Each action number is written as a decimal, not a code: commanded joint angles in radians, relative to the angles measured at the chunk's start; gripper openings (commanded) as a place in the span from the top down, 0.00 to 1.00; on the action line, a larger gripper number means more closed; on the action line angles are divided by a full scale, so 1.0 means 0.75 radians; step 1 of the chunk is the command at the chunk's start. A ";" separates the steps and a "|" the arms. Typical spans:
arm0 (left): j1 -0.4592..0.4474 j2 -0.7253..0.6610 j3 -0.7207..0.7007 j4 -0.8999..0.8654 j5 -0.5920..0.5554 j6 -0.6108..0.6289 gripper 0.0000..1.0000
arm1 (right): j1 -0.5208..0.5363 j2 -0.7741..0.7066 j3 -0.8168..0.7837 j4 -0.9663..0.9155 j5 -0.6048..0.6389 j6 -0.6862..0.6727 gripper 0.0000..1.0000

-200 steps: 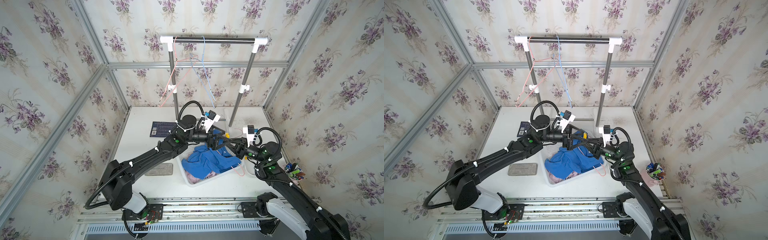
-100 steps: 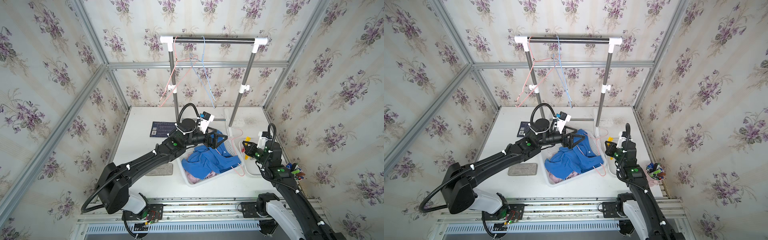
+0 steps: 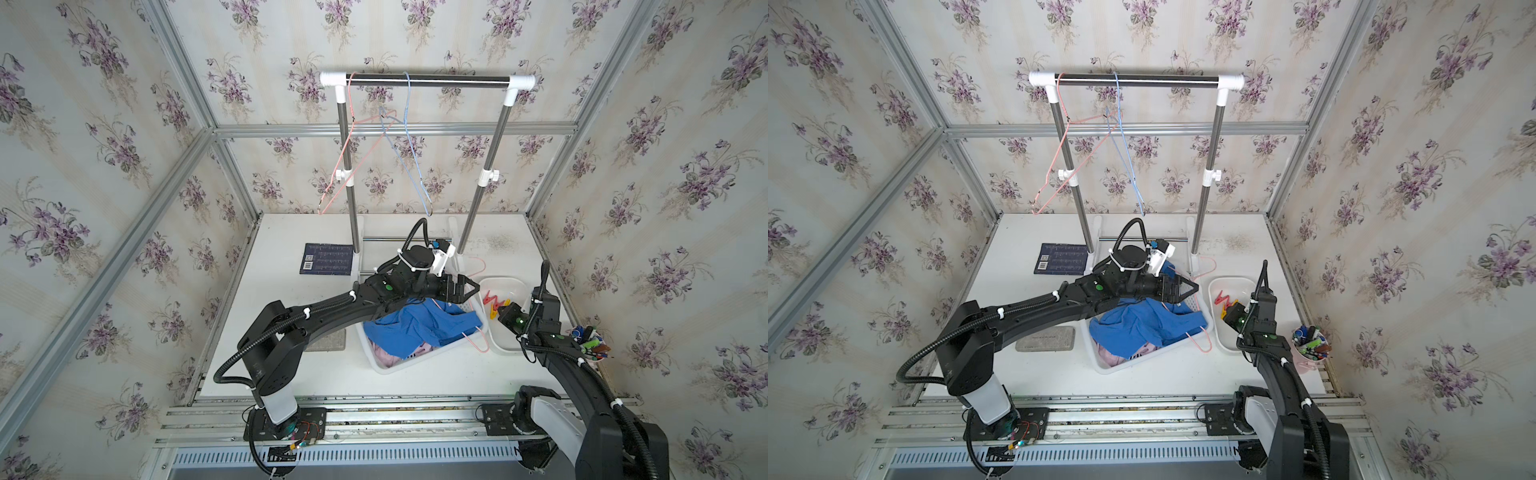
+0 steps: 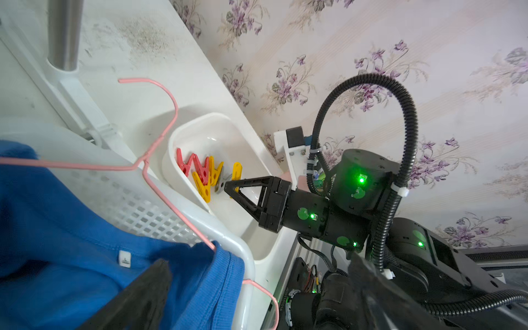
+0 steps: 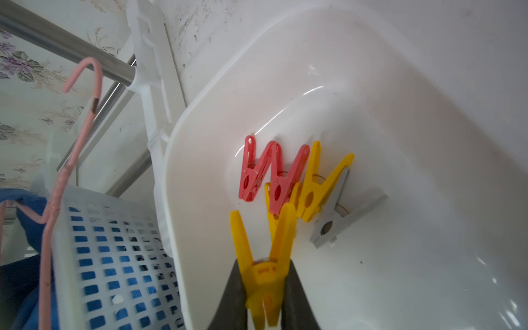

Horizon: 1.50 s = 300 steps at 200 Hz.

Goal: Remove the clothespins securing tank tops to the hanger
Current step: Place the clothespin in the storage box, then pick up the hanger from the basket.

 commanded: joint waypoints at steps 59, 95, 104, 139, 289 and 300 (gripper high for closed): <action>-0.070 0.175 0.179 -0.244 -0.244 -0.169 0.05 | -0.002 0.001 -0.016 0.085 0.046 -0.008 0.66; -0.093 0.293 0.314 -0.369 -0.346 -0.194 0.20 | -0.002 -0.019 -0.022 0.070 0.000 -0.001 0.22; -0.097 0.323 0.349 -0.399 -0.354 -0.199 0.25 | -0.002 -0.040 -0.025 0.063 -0.011 0.004 0.20; -0.115 0.390 0.403 -0.464 -0.417 -0.241 0.35 | -0.001 -0.216 -0.031 0.037 -0.036 0.029 0.24; -0.152 0.572 0.571 -0.562 -0.499 -0.263 0.87 | -0.002 -0.381 -0.002 0.000 -0.124 0.006 0.28; -0.152 0.572 0.560 -0.561 -0.496 -0.278 0.90 | -0.002 -0.385 -0.012 0.008 -0.135 0.010 0.28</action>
